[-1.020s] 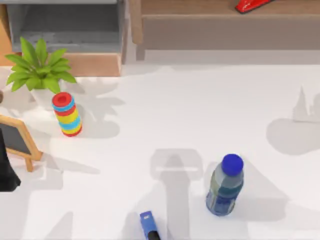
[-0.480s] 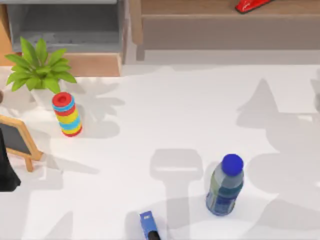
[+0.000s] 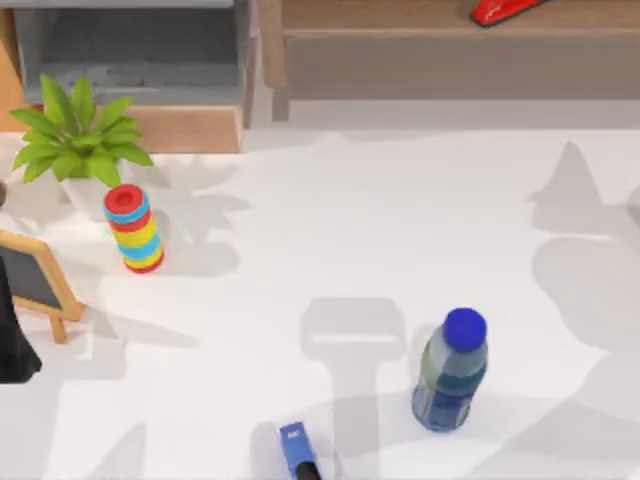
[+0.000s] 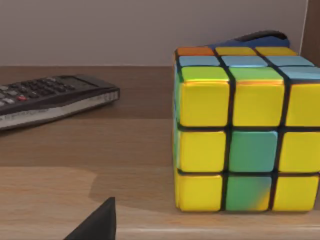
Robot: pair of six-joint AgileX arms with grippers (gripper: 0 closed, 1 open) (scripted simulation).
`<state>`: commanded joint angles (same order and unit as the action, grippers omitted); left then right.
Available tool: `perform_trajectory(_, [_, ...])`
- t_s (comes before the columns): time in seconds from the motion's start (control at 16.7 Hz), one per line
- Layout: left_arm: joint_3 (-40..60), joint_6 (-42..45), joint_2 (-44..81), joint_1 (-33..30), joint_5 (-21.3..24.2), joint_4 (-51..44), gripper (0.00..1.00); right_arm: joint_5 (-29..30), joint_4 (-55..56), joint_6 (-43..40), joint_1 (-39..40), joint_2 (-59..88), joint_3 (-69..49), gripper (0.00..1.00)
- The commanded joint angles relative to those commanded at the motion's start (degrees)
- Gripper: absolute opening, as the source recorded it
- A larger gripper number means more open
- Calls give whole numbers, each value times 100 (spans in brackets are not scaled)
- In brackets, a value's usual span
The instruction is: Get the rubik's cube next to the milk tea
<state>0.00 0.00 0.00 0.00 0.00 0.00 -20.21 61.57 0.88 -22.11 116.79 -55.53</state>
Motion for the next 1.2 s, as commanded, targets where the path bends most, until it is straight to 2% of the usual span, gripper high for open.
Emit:
perform_trajectory(0.24, [0,0,0,0,0,0,100,30,-64,-1,39,9,-60,100])
perform_trajectory(0.78, [0,0,0,0,0,0,100,269,-697,0,259,745,-1469,100])
perform_trajectory(1.14, [0,0,0,0,0,0,100,284,-690,-9,271,902,-1586,100])
perform_trajectory(1.2, [0,0,0,0,0,0,100,284,-690,-9,271,902,-1586,92])
